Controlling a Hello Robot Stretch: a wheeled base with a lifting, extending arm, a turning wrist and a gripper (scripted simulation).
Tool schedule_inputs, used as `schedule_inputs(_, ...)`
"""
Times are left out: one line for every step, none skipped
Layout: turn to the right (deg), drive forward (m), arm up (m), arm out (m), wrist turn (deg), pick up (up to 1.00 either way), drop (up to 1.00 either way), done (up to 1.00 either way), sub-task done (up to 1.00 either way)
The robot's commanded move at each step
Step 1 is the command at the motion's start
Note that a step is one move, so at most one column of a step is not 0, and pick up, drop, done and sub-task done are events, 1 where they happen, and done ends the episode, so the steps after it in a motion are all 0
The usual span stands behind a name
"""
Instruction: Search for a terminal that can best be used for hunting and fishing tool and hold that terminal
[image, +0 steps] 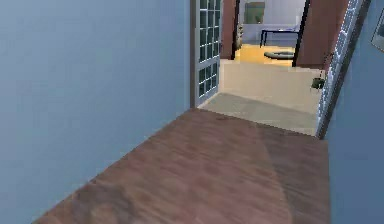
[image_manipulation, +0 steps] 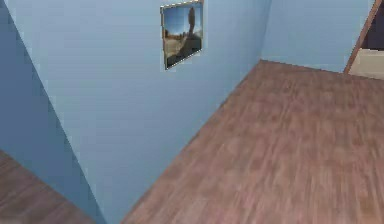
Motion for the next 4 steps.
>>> schedule_inputs(45.0, 0.00, 0.00, 0.00, 0.0, 0.00, 0.00, 0.00, 0.00)
schedule_inputs(45.0, 0.00, 0.00, 0.00, 0.0, 0.00, 0.00, 0.00, 0.00)
schedule_inputs(24.0, 0.00, 0.00, 0.00, 0.0, 0.00, 0.00, 0.00, 0.00)
schedule_inputs(0.0, 0.05, 0.00, 0.00, 0.0, 0.00, 0.00, 0.00, 0.00)
